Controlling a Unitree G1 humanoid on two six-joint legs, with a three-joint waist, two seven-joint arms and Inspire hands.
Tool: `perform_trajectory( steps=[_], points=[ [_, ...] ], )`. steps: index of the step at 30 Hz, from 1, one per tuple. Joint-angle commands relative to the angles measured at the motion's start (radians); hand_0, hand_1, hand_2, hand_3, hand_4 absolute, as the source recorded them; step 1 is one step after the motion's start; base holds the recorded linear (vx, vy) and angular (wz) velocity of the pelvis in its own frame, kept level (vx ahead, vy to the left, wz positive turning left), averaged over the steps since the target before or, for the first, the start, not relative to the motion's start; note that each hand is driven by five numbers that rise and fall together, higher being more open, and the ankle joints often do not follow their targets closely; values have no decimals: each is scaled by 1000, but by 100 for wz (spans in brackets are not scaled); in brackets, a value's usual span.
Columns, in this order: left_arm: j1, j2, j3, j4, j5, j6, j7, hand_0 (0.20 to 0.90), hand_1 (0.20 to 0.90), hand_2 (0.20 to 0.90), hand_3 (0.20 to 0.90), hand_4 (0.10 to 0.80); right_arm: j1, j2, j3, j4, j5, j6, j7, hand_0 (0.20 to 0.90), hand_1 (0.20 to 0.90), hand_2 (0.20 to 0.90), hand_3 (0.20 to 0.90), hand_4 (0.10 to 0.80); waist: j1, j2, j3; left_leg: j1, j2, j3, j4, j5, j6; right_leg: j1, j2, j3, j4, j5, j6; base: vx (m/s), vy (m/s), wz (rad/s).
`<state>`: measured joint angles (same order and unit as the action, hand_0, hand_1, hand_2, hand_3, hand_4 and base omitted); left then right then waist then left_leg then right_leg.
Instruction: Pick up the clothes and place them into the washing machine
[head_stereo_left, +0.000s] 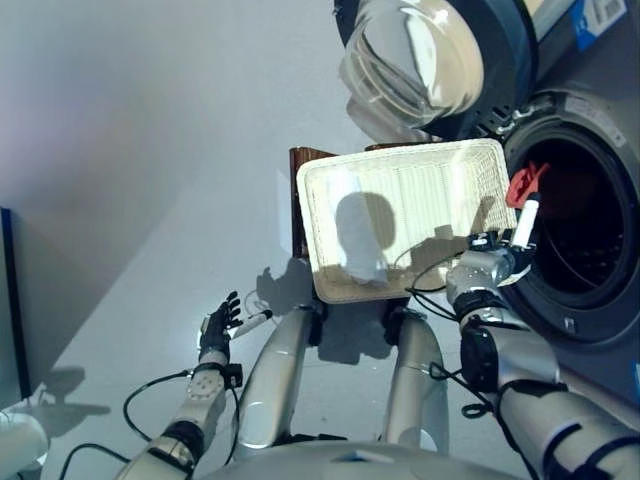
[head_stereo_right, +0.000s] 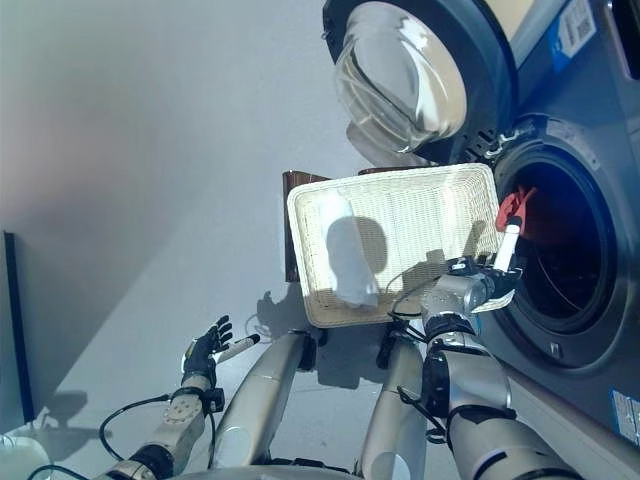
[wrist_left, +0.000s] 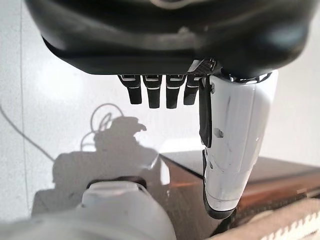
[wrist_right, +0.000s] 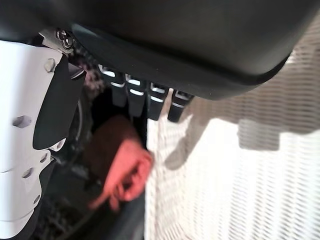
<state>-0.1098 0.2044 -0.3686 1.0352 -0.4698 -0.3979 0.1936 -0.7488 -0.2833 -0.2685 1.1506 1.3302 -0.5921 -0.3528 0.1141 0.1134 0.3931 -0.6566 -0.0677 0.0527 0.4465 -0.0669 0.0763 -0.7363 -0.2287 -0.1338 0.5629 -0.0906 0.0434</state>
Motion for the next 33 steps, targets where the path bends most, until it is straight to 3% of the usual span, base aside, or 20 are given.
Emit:
perform_trajectory(
  steps=[1,3,4,5,7,13,17,20,25,26,29,30,32,33],
  points=[
    [47,0,1,30,-32,-41,3,900,900,900,900,800,17,-115,-2,-63,-71,-68,1,900,900,900,900,800,-14,29,-47,-27,1,-44,-32,-12,-85,61,6,-8,-74,-3,16,10,-10,-9],
    [54,1,5,28,-32,-42,-1,900,900,900,900,800,17,-138,-5,-67,-90,-66,-4,900,900,900,900,800,-21,36,-42,-35,4,-31,-36,13,-83,52,3,-16,-77,19,8,-41,-5,-4],
    [54,0,5,28,-32,-42,-1,900,900,900,900,800,16,-139,-4,-67,-93,-66,-7,900,900,900,900,800,-21,35,-49,-25,1,-42,-33,-16,-87,59,6,-4,-71,-9,16,-83,-1,1],
    [59,4,8,25,-33,-43,-2,900,900,900,900,800,8,-154,-1,-73,-106,-64,-12,900,900,900,900,800,-22,39,-44,-34,3,-31,-39,14,-83,50,4,-14,-77,19,7,119,-13,-1],
    [64,8,16,25,-30,-45,-3,900,900,900,900,800,-15,-192,6,-95,-147,-63,-32,900,900,900,900,800,-21,42,-54,-25,2,-38,-43,-9,-89,55,10,4,-82,-1,14,65,-4,-3],
    [80,38,12,9,-28,-49,-17,900,900,900,900,800,-210,-440,96,-75,-216,-28,-47,900,900,900,900,800,-5,37,-73,-22,10,-31,-52,-10,-91,47,16,16,-100,10,19,26,-7,-12],
    [82,37,2,-6,-34,-45,-25,900,900,900,900,800,-273,-490,140,-65,-204,-20,-30,900,900,900,900,800,-6,31,-71,-25,19,-16,-73,23,-91,39,20,8,-118,43,13,-50,-15,-8],
    [75,31,-8,-12,-47,-40,-30,900,900,900,900,800,-280,-472,154,-52,-184,-18,-14,900,900,900,900,800,-9,23,-70,-20,21,-16,-81,26,-93,46,23,5,-123,44,12,10,-6,-1],
    [52,13,-6,20,-61,-36,-29,900,900,900,900,800,-213,-346,144,-23,-163,1,15,900,900,900,900,800,-20,9,-59,-26,22,-16,-76,25,-93,45,27,2,-127,49,9,18,-5,0],
    [45,8,-6,26,-64,-35,-29,900,900,900,900,800,-196,-312,151,-12,-166,7,20,900,900,900,900,800,-19,10,-60,-20,21,-28,-71,-3,-97,51,30,11,-120,22,16,0,0,0],
    [45,5,3,34,-67,-39,-27,900,900,900,900,800,-144,-232,168,-1,-210,30,17,900,900,900,900,800,-21,11,-43,-42,23,-22,-66,28,-94,40,26,-8,-119,47,5,-13,-11,0],
    [44,5,4,34,-67,-39,-27,900,900,900,900,800,-145,-231,169,-1,-211,30,16,900,900,900,900,800,-21,10,-50,-32,20,-33,-64,1,-99,47,29,2,-115,22,13,83,-27,5],
    [44,18,16,37,-48,-37,-14,900,900,900,900,800,-164,-255,235,91,-365,101,-49,900,900,900,900,800,-16,9,-40,-38,21,-37,-60,0,-100,45,28,-3,-112,20,11,1,-43,13],
    [43,34,19,42,-21,-39,8,900,900,900,900,800,-215,-289,321,169,-548,171,-134,900,900,900,900,800,-8,4,-30,-47,22,-39,-58,6,-102,38,26,-11,-110,25,10,-91,-54,15]
  ],
)
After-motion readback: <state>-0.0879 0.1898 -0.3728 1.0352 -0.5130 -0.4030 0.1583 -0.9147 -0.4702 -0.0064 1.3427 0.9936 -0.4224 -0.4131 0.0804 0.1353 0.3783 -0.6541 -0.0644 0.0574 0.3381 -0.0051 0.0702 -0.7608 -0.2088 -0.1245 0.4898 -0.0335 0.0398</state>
